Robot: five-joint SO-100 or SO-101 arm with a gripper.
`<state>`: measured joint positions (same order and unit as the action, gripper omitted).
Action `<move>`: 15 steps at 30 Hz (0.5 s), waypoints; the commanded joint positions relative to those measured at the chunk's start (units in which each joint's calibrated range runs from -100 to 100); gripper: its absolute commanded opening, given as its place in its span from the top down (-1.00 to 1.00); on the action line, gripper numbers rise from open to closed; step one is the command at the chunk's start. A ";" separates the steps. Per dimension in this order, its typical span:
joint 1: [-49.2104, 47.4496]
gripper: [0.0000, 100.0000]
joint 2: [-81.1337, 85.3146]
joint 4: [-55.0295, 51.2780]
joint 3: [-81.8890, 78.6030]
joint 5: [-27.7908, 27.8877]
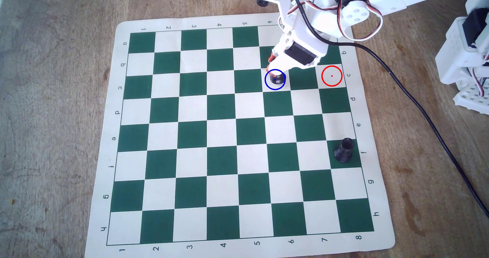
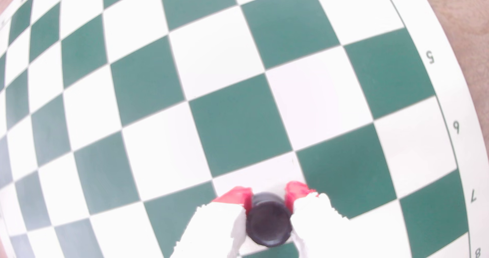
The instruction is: Move the chess piece from red to blue
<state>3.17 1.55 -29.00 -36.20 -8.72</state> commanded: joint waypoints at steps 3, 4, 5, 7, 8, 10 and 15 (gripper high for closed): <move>-0.16 0.99 0.23 2.63 -0.16 0.00; -0.16 0.99 0.15 2.80 -0.25 -0.05; -0.16 0.99 0.15 3.21 -0.34 -0.20; -0.16 0.98 0.15 3.45 -0.61 -0.24; -0.16 0.96 0.15 4.02 -0.89 -0.34; -0.16 0.91 0.15 4.68 -1.43 -0.44; 0.15 0.88 1.00 4.68 -2.06 -0.44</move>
<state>3.47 0.96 -24.78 -38.00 -9.06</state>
